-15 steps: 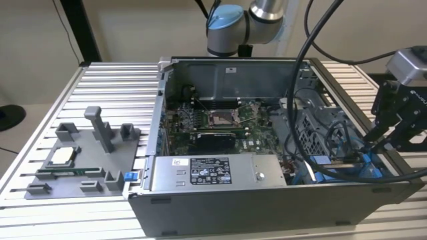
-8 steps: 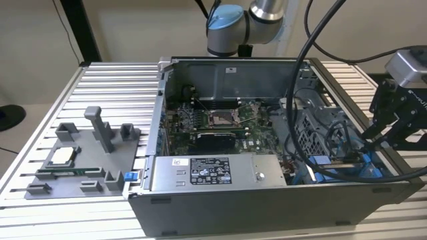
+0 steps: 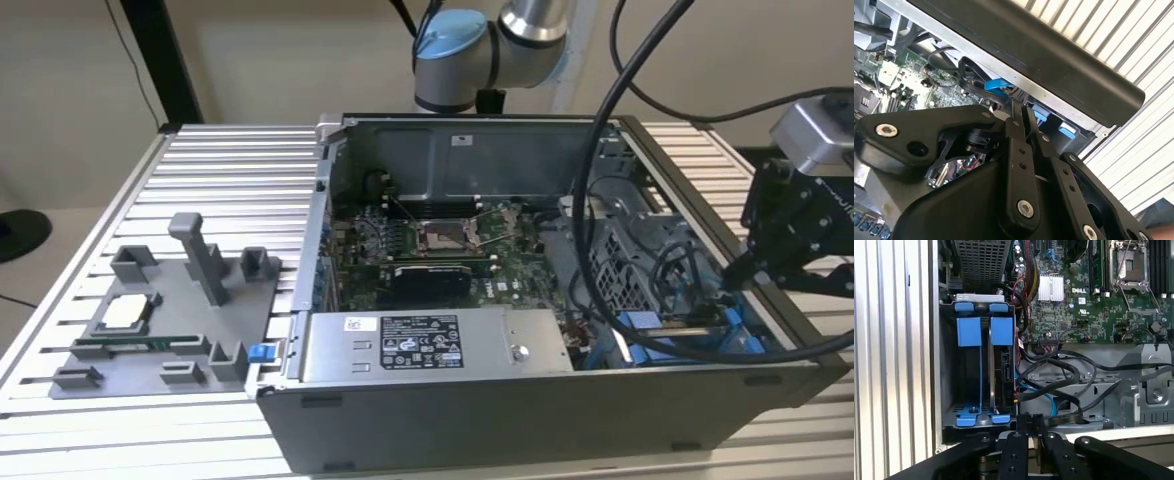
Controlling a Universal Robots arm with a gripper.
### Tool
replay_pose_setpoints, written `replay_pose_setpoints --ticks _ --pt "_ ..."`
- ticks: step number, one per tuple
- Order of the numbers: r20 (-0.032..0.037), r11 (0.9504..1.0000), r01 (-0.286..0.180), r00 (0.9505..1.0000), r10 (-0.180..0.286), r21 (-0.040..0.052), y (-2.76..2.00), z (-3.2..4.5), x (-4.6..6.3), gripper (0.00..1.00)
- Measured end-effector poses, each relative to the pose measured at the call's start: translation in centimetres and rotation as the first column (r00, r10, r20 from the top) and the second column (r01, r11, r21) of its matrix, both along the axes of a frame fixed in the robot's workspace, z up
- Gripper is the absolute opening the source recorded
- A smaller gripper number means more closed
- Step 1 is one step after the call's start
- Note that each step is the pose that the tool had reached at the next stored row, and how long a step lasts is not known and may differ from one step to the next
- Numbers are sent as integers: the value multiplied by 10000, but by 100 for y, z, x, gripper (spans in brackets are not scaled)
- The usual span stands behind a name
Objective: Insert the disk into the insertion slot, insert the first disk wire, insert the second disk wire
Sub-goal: 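Insert the second disk wire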
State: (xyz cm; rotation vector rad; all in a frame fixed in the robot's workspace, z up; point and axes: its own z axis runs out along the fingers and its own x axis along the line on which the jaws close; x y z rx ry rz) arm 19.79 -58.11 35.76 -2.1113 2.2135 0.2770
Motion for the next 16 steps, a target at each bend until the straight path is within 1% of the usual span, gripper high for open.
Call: replay_pose_setpoints --ticks 3,6,8,11,13,15,16 --pt "-1 10000 -2 10000 2 80 0 1 2 0" --pt "-10 9999 -2 10000 2 138 0 2 2 0" --pt "-37 9998 -1 10000 2 179 0 29 2 0" --pt "-78 9998 0 10000 1 196 0 63 2 0" --pt "-140 9998 0 9999 3 215 -2 96 2 0" --pt "-187 9998 3 9998 1 222 -9 99 1 0" --pt "-188 9998 3 9998 2 223 -9 99 1 0"
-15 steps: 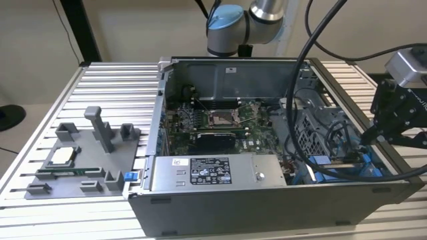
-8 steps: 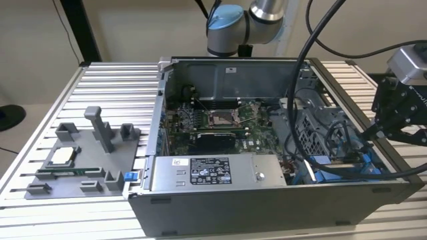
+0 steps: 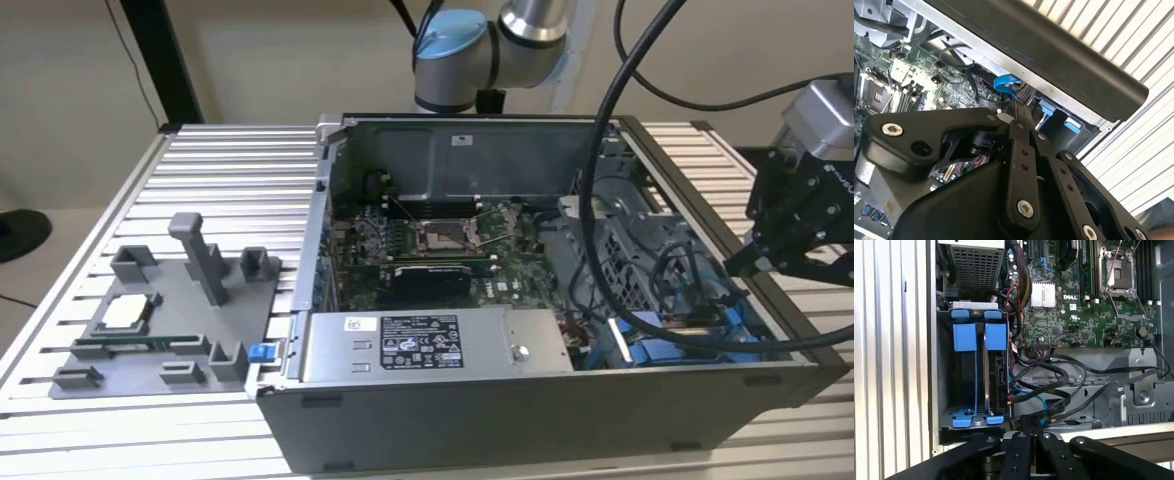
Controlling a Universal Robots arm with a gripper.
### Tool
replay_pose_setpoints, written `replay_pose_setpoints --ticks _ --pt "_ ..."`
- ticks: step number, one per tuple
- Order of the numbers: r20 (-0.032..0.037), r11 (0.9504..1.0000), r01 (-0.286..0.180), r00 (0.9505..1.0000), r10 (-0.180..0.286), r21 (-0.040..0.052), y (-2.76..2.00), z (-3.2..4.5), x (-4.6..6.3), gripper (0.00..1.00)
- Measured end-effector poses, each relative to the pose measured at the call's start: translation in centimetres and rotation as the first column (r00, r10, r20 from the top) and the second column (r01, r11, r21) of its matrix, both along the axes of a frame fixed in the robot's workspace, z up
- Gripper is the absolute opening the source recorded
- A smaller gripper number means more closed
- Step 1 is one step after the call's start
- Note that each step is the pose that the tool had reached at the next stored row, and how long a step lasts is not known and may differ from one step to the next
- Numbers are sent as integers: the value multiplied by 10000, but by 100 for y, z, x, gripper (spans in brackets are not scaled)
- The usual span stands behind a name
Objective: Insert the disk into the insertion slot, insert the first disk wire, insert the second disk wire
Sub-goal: 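Insert the second disk wire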
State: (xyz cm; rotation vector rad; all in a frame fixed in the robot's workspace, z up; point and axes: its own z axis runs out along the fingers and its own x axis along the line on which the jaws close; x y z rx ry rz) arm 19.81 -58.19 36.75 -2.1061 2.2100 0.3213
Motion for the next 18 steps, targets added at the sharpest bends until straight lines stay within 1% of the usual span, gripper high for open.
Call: replay_pose_setpoints --ticks 2,3,5,7,9,10,13,15,18 --pt "-2 10000 -1 10000 1 1 0 -1 1 0" --pt "-3 10000 0 10000 0 2 0 -1 0 100" --pt "-3 10000 -1 10000 1 1 -6 -1 1 100" --pt "-4 10000 -2 10000 2 1 -33 -1 11 100" --pt "-10 10000 -1 10000 1 7 -88 -1 24 100" --pt "-21 10000 1 10000 -1 15 -136 -2 29 100" --pt "-50 10000 -1 10000 1 36 -227 -13 38 100" --pt "-51 10000 0 10000 0 87 -242 -41 42 100" --pt "-51 9998 -2 10000 3 184 -245 -67 50 100"
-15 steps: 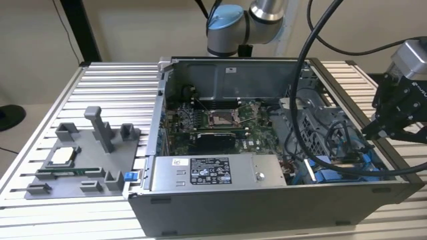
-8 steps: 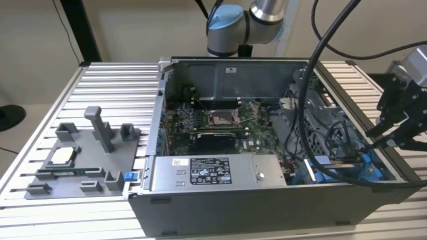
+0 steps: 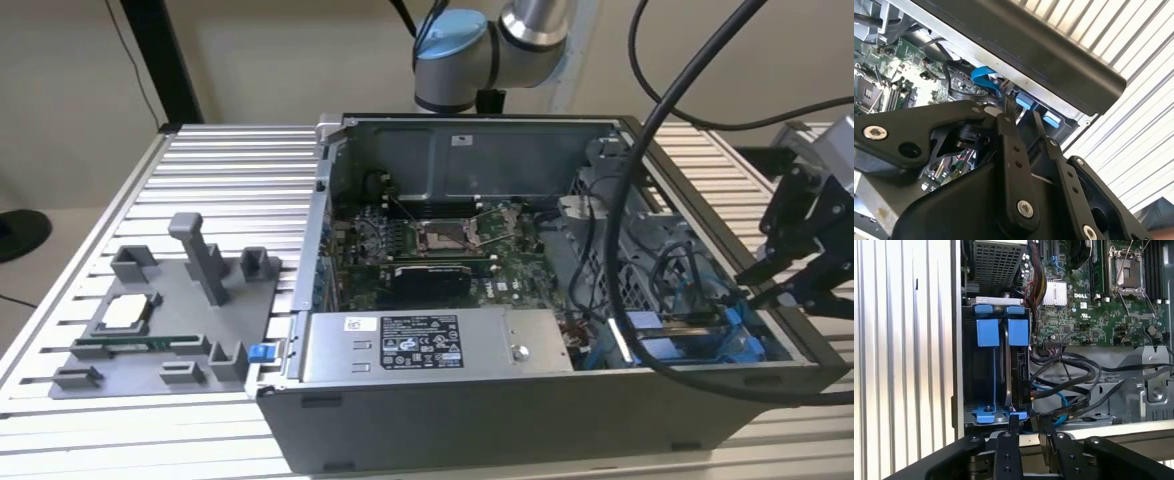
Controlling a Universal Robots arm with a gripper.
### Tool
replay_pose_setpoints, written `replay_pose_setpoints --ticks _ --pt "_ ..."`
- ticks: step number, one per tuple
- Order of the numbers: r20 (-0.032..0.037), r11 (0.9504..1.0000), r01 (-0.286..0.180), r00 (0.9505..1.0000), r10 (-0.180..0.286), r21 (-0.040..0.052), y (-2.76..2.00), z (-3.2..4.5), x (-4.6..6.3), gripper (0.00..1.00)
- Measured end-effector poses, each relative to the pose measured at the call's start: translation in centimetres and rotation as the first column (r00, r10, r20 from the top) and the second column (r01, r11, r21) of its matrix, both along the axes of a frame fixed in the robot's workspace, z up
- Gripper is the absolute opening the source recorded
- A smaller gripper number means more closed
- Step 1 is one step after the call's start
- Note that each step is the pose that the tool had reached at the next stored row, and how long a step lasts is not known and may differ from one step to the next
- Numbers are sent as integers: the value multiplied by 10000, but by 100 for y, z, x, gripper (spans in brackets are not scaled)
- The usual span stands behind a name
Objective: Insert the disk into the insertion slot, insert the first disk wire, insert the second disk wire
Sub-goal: 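Insert the second disk wire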
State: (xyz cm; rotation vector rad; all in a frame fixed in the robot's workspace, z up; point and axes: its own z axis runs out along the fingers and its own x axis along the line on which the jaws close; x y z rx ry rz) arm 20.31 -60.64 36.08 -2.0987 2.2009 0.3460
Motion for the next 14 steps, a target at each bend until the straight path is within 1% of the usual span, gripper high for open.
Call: replay_pose_setpoints --ticks 3,14 --pt "-2 9999 -16 10000 16 111 0 -21 10 100" --pt "-20 9991 -191 9998 192 374 0 -102 24 100"
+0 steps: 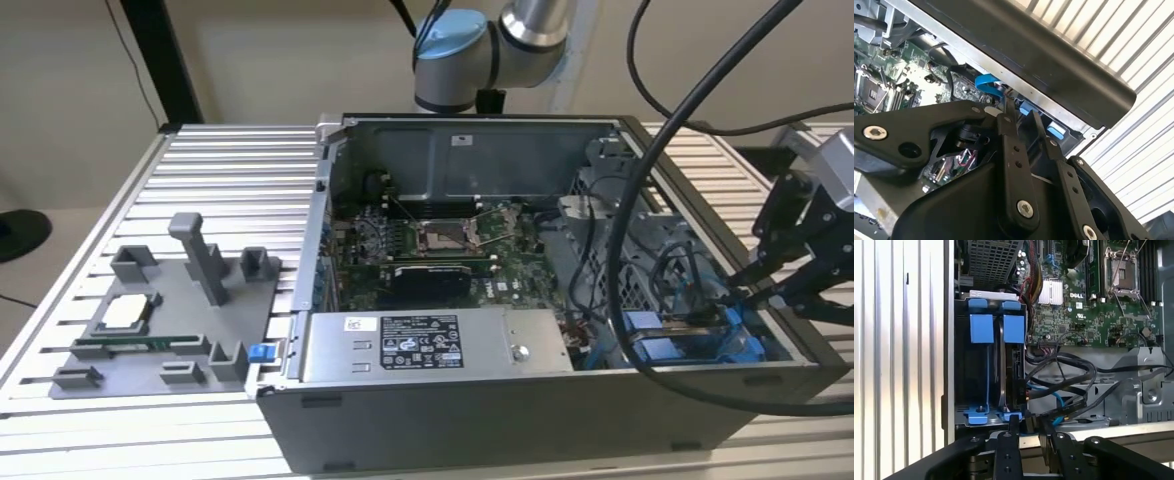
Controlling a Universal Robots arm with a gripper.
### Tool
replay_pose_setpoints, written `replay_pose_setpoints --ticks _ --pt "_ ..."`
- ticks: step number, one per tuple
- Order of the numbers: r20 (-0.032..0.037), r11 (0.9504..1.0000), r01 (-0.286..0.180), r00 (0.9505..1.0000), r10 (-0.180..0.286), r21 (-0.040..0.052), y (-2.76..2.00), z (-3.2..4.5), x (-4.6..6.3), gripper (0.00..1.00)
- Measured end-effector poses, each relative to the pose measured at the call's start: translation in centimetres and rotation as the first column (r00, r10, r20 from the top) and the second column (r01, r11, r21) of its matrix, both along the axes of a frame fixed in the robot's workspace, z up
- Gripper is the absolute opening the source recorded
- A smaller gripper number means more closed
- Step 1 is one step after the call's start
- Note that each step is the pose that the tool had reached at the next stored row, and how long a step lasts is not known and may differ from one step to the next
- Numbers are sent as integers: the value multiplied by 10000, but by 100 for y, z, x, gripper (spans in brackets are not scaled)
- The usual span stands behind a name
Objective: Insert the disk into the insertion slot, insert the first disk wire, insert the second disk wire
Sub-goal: 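Insert the second disk wire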
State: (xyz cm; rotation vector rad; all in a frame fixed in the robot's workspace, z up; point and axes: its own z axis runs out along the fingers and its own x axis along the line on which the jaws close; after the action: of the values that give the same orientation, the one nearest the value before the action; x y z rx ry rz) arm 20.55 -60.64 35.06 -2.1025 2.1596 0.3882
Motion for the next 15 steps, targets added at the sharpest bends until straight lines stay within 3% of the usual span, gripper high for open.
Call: replay_pose_setpoints --ticks 6,7,15 --pt "0 9999 -86 10000 86 137 0 -43 0 100" --pt "1 9998 -89 10000 89 161 0 -45 1 0" --pt "4 9991 -90 10000 90 424 0 -44 0 0"
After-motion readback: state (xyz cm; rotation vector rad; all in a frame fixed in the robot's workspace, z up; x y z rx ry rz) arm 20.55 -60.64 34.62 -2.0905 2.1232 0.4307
